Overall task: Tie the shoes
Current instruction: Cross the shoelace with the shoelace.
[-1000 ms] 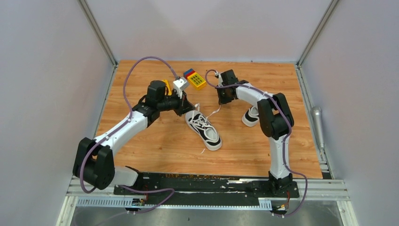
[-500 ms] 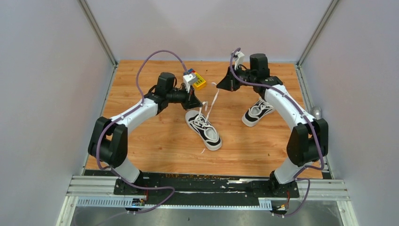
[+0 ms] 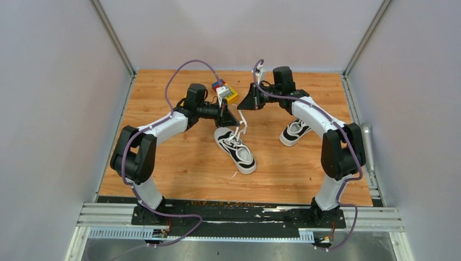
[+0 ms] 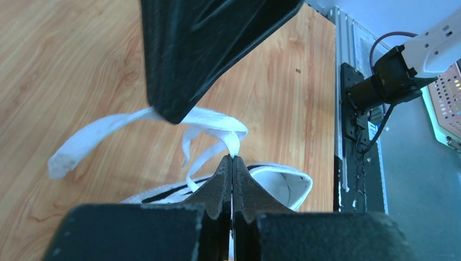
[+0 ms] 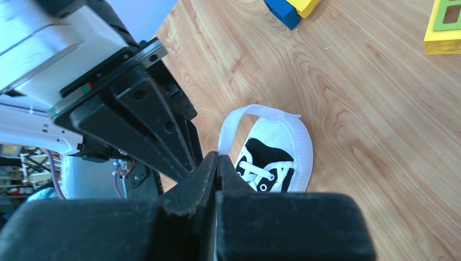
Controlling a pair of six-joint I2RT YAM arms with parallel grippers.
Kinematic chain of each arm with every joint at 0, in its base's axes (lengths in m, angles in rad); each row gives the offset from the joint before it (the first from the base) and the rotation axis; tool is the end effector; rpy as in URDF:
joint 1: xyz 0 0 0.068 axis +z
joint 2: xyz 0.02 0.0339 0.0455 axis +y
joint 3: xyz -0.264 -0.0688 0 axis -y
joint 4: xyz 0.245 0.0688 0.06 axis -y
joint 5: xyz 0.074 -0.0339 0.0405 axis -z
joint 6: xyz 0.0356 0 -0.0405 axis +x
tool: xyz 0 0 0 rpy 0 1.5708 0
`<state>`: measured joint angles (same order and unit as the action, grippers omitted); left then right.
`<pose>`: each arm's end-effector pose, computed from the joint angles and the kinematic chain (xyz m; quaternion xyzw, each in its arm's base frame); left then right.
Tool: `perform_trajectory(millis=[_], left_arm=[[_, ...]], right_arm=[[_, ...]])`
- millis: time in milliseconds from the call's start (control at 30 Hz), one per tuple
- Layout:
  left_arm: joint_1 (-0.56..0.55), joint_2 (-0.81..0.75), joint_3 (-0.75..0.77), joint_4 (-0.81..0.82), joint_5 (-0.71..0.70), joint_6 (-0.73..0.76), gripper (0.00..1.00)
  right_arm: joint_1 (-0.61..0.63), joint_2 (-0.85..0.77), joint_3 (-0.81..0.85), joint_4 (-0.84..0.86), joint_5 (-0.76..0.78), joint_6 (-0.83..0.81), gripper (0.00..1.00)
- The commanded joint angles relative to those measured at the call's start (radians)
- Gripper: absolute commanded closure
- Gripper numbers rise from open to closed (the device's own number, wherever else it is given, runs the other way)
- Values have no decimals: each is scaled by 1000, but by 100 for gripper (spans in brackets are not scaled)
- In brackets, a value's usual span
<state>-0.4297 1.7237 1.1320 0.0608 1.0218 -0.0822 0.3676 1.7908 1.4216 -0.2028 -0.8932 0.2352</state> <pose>0.3299 -0.1846 0.2407 0.3701 0.7036 -0.5202 0.3118 0.3715 0.1728 0.2865 -0.2588 0.7764 0.4903 0.2999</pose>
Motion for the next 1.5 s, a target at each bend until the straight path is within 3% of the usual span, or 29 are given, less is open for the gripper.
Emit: perform_trajectory(millis=[0, 500, 867, 933, 1067, 1233, 1367, 1467], left_arm=[[-1, -3, -22, 178, 57, -65, 98], [-18, 101, 29, 94, 37, 141, 99], [-24, 79, -8, 190, 131, 193, 97], [-24, 73, -12, 195, 148, 193, 96], [-24, 65, -37, 207, 183, 217, 94], [-24, 95, -83, 397, 237, 143, 95], [-24, 105, -120, 590, 256, -2, 96], [-20, 103, -140, 667, 250, -62, 97]], right_arm=[[-2, 30, 69, 48, -35, 105, 100], [20, 99, 77, 38, 4, 216, 100], [51, 127, 81, -32, 128, 179, 100], [55, 127, 79, -35, 125, 174, 92], [53, 128, 109, -85, 98, 100, 64], [-11, 144, 230, -279, -14, -83, 41], [-119, 135, 255, -359, -222, -254, 37], [-154, 137, 272, -546, -300, -539, 41]])
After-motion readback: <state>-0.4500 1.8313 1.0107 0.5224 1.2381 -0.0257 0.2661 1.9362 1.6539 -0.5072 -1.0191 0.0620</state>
